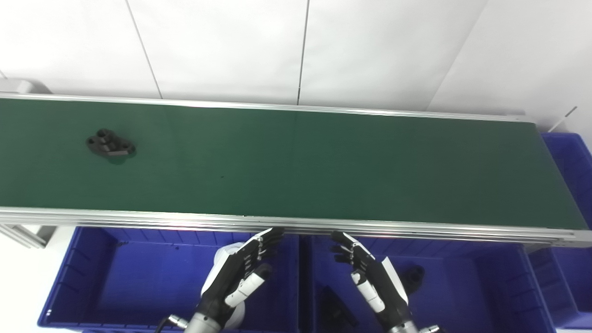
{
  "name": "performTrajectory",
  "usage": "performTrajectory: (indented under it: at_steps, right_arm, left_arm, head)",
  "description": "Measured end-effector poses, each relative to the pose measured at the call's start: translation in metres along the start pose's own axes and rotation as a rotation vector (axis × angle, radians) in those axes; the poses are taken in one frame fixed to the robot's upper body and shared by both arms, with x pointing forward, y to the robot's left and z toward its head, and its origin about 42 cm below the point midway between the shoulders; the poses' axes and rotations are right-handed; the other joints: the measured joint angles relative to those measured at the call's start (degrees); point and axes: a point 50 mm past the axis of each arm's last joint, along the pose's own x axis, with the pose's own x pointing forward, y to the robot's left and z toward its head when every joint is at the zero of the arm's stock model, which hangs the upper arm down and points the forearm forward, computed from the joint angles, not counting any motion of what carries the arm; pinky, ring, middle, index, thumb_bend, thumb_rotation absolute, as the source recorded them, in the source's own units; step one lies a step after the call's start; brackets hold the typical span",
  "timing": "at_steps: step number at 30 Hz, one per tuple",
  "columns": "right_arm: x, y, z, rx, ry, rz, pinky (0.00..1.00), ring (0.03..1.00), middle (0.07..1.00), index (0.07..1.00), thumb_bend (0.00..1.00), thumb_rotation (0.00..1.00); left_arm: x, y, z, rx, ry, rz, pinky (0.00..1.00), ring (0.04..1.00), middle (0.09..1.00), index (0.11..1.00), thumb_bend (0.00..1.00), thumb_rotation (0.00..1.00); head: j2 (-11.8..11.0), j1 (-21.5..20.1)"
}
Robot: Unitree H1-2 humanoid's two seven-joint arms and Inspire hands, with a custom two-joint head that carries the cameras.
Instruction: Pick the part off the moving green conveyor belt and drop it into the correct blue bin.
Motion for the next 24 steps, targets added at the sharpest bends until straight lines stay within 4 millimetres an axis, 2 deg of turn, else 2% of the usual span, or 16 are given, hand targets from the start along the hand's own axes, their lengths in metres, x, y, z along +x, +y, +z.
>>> performTrajectory:
  at_steps: [4, 6, 11, 15, 24]
  right_arm:
    - [0.001, -0.003, -0.007, 0.006, 0.023, 0.0, 0.77, 0.818, 0.878, 0.861, 0.82, 0.97]
    - [0.0, -0.006, -0.01, 0.006, 0.031, 0.0, 0.77, 0.82, 0.883, 0.859, 0.85, 0.98]
    - [-0.001, -0.01, -0.02, 0.006, 0.067, -0.001, 0.76, 0.819, 0.888, 0.856, 0.82, 0.96]
    - [0.004, -0.011, -0.022, 0.007, 0.07, 0.002, 0.75, 0.819, 0.885, 0.849, 0.84, 0.97]
    - [0.005, -0.016, -0.026, 0.009, 0.084, 0.013, 0.77, 0.837, 0.9, 0.867, 0.79, 0.96]
  left_arm:
    - [0.002, -0.005, -0.007, 0.01, 0.007, -0.004, 0.78, 0.848, 0.852, 0.819, 0.63, 0.79]
    - [0.001, -0.005, -0.012, 0.015, 0.017, -0.008, 0.78, 0.845, 0.846, 0.816, 0.65, 0.79]
    - [0.004, -0.005, -0.019, 0.016, 0.029, -0.011, 0.76, 0.838, 0.841, 0.806, 0.66, 0.77]
    - [0.01, -0.007, -0.021, 0.019, 0.018, -0.003, 0.75, 0.826, 0.833, 0.798, 0.66, 0.75]
    - [0.014, -0.01, -0.026, 0.032, 0.013, -0.011, 0.74, 0.82, 0.826, 0.792, 0.66, 0.71]
  head:
    - [-4.56, 2.01]
    - [-5.44, 2.72]
    - [-6.15, 3.87]
    - [-7.73, 6.32]
    - [-8.35, 7.21]
